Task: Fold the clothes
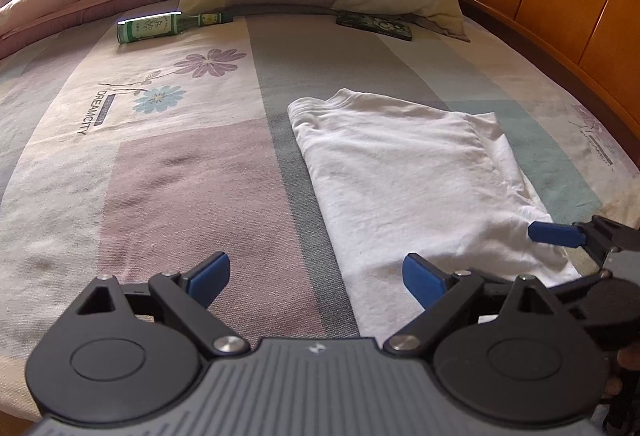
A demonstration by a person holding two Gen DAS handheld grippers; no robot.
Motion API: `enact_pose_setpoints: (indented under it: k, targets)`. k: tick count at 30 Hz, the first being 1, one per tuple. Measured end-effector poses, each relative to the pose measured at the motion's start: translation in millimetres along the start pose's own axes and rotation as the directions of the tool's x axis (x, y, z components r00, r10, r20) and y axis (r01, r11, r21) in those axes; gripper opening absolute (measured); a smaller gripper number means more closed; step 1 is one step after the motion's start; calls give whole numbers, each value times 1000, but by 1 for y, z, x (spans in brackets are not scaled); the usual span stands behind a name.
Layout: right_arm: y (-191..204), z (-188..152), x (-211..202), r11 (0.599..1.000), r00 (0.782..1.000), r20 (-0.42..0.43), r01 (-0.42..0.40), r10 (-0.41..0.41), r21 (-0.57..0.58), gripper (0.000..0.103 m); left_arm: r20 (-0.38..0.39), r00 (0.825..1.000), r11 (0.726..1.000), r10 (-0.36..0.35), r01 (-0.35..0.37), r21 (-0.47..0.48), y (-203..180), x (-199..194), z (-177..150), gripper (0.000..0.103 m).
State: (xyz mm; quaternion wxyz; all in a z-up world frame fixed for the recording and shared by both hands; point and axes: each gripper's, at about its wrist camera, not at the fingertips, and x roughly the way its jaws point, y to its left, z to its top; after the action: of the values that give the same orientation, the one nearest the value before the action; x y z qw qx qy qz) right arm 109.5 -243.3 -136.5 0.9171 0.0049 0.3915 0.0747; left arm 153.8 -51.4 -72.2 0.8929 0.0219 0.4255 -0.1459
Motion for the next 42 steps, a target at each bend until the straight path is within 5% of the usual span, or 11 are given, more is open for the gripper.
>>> enact_pose_setpoints:
  k: [3,13,19,24,31,35,42]
  targets:
    - [7,-15,-1,998,998,-48,41,-43,-44,103,2,1000,1000,-4,4,9,-3,-4,-2,93]
    - [24,-18,-22,994,1000,-8,18,-19,-107,103,25,1000,1000,-8,7,14,-6,-18,-4,93]
    - [47,-6,-34,977,982,90,-154,168,-147,103,50,998,999,28,-26,-28,9,-32,-4,93]
    - [70,-12,-15,929,943,-28,-333,333,-162,103,61,997,997,40,-36,-61,23,-39,-7,93]
    - [94,-7,-23,900,923,-30,-381,384,-213,103,61,997,995,52,-47,-88,35,-41,-8,93]
    - [97,-11,-8,912,930,-137,-362,341,-191,103,67,997,995,32,-25,-99,39,-45,-10,93]
    - [35,1,-28,971,971,-28,-238,237,-28,103,60,998,994,7,-1,-105,35,-40,-6,93]
